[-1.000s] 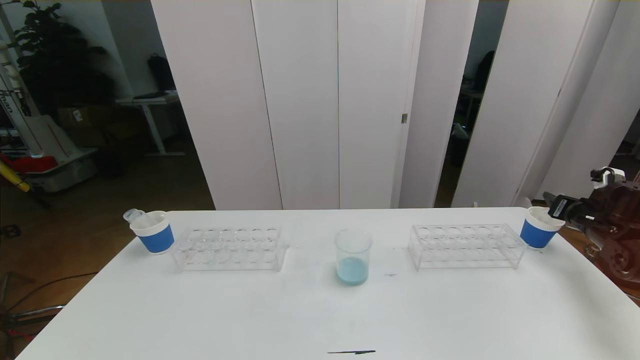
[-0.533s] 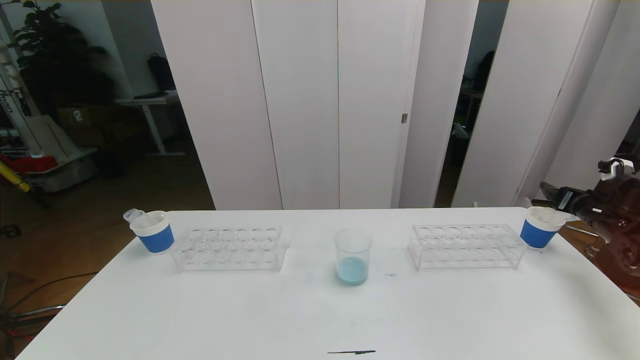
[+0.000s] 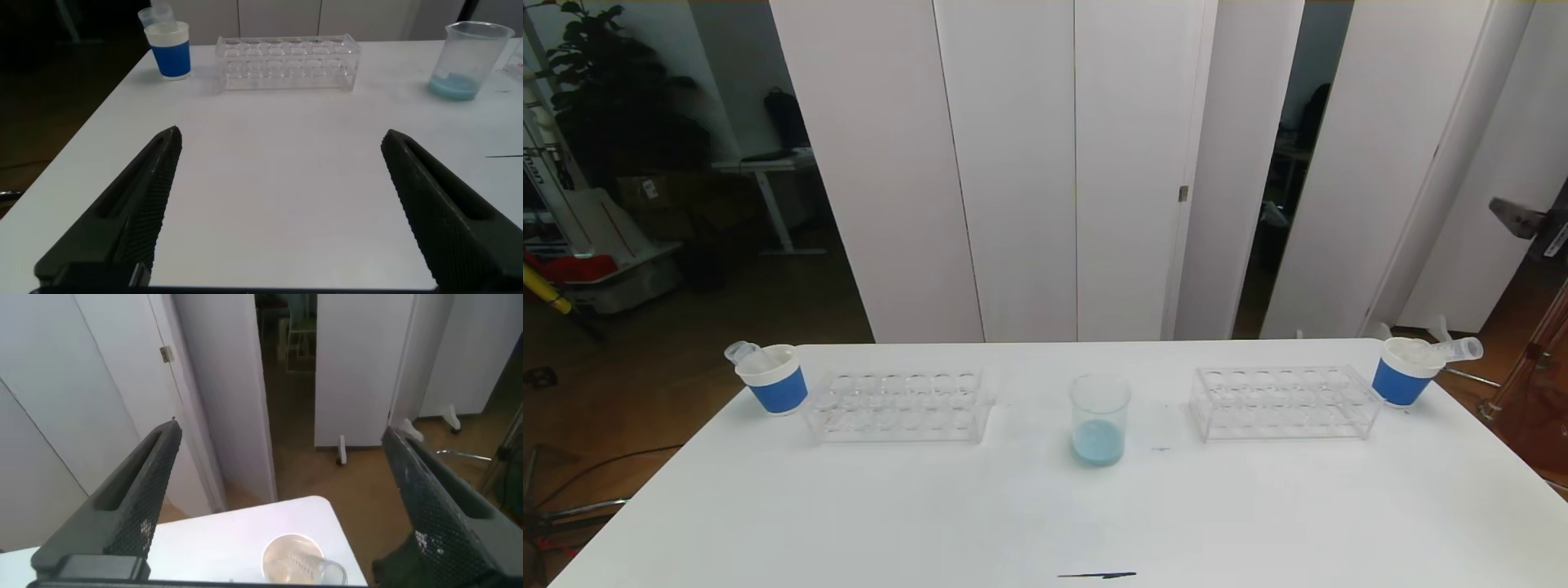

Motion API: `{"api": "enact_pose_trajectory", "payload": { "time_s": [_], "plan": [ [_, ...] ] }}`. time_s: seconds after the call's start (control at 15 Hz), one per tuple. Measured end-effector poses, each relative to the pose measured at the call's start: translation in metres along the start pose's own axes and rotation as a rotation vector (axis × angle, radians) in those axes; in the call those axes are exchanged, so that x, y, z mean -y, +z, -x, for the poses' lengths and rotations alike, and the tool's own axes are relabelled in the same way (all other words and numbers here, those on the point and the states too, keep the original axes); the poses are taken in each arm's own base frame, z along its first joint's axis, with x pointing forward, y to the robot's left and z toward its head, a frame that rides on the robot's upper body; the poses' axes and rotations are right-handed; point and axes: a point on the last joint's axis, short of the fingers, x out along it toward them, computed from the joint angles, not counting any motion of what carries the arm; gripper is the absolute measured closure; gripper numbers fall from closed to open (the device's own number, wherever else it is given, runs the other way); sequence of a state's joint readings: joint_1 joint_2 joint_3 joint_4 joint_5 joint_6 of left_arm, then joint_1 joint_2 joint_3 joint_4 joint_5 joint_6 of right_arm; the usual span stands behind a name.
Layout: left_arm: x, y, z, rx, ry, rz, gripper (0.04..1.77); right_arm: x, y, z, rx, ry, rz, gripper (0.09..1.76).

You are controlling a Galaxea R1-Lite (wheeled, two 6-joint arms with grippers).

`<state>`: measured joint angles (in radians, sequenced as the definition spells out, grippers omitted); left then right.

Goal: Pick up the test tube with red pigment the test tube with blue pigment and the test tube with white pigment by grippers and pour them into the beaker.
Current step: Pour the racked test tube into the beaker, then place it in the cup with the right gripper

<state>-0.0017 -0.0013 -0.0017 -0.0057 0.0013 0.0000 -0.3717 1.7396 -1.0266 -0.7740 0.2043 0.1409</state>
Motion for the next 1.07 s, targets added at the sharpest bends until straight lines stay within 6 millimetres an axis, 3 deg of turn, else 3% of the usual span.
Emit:
{"api": "enact_pose_trajectory", "payload": {
  "time_s": [0.27, 0.53, 0.67, 0.87, 1.07],
  "plan": [
    [0.000, 0.000, 0.000, 0.000, 0.000, 0.000, 0.07, -0.028, 0.074, 0.087, 0.106, 0.076, 0.040, 0.10],
    [0.000, 0.000, 0.000, 0.000, 0.000, 0.000, 0.07, -0.066, 0.104, 0.190, 0.183, 0.151, 0.108, 0.10],
    [0.000, 0.000, 0.000, 0.000, 0.000, 0.000, 0.07, -0.078, 0.099, 0.245, 0.185, 0.193, 0.130, 0.10],
    [0.000, 0.000, 0.000, 0.000, 0.000, 0.000, 0.07, -0.076, 0.063, 0.314, 0.113, 0.236, 0.128, 0.10],
    [0.000, 0.000, 0.000, 0.000, 0.000, 0.000, 0.07, -0.064, 0.002, 0.348, 0.030, 0.246, 0.124, 0.10]
  ]
}}
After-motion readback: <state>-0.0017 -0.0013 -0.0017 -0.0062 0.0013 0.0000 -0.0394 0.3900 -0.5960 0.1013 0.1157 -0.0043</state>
